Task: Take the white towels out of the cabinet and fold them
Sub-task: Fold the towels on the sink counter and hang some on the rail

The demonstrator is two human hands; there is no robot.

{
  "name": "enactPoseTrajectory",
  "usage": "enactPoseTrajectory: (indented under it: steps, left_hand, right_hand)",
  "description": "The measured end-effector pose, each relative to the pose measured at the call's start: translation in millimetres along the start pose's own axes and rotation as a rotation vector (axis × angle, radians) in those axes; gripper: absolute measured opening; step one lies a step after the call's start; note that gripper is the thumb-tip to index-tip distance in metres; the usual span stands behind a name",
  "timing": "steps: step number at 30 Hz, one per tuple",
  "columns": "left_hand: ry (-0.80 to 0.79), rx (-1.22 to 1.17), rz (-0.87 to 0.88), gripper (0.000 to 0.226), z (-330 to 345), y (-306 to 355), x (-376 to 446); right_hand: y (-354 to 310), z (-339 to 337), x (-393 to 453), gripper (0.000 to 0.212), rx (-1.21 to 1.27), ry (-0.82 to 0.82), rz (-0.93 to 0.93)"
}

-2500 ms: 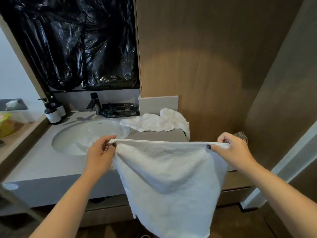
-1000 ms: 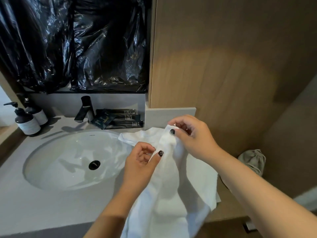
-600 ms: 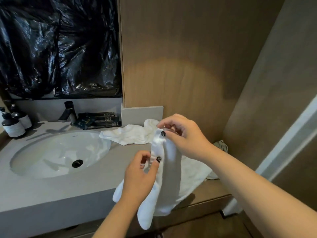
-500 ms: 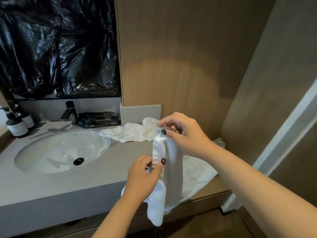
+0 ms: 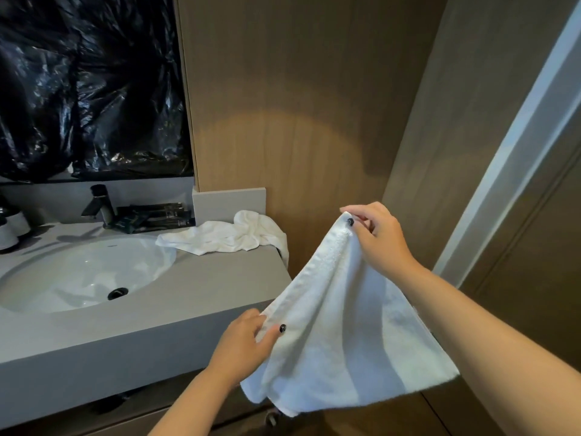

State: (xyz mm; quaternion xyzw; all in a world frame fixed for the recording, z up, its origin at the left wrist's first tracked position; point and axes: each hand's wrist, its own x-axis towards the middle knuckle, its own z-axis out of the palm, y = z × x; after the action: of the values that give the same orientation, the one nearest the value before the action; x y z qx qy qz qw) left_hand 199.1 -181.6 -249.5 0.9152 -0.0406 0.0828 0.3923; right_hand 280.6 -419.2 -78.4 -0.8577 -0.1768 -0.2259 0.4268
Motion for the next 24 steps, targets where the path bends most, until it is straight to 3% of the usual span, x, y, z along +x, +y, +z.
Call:
enactPoseTrajectory:
  steps: [7, 11, 16, 21, 24]
  left_hand:
    - [-0.077, 0.004, -0.056, 0.046, -30.9, -33.2, -19.0]
    - [0.015, -0.022, -0.125, 0.049, -64.0, -41.0, -15.4]
    - [0.115, -0.250, -0.250, 0.054, -102.0, -49.6, -9.4]
    - [0.273, -0.439, -0.311, 0.036, -131.1, -55.5, -7.0]
    - [0.350, -0.505, -0.368, 0.011, -143.5, -65.9, -5.7]
  right_hand:
    - [44.7, -7.6, 0.0, 0.029, 0.025, 0.074, 0.141]
    - [56.1, 3.8, -5.1, 0.028, 0.079, 0.083, 0.209]
    - [66.6, 26.6, -6.9, 0.025, 0.129, 0.126, 0.280]
    - [77.9, 50.4, -12.8, 0.019, 0.247, 0.142, 0.344]
    - [86.0, 59.4, -20.3, 0.021, 0.255, 0.056, 0.336]
